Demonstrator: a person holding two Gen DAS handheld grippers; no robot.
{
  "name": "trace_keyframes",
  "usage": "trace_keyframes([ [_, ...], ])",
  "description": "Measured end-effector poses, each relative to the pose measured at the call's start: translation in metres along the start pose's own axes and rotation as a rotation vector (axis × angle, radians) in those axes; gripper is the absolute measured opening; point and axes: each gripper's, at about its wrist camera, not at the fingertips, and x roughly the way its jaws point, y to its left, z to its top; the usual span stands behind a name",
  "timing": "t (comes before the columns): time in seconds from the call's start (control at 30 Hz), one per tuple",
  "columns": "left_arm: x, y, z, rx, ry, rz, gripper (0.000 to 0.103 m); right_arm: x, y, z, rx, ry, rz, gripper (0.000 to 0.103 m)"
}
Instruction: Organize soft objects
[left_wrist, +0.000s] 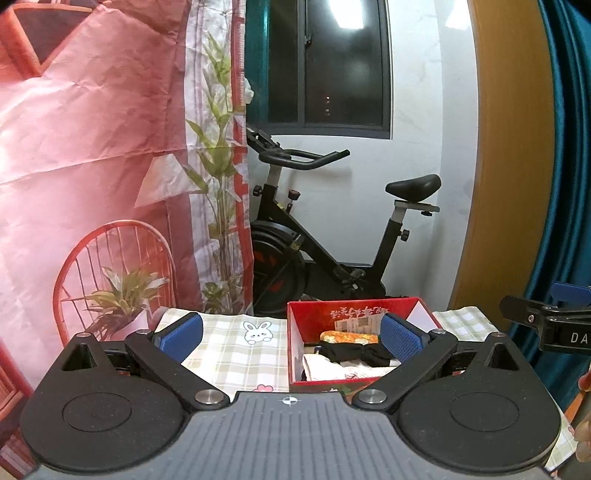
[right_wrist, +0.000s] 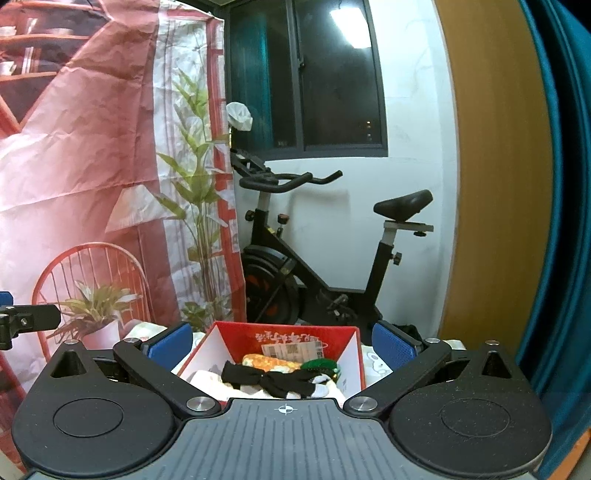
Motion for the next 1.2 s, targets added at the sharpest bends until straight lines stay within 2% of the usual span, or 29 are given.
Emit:
trace_keyframes([
  [1.2, 0.0006, 0.0052, -0.0038, -0.02, 0.014, -0.025, 0.103, -0.0035, 0.0007, -0.0012, 0.027, 0.006, 0.011, 0.103],
])
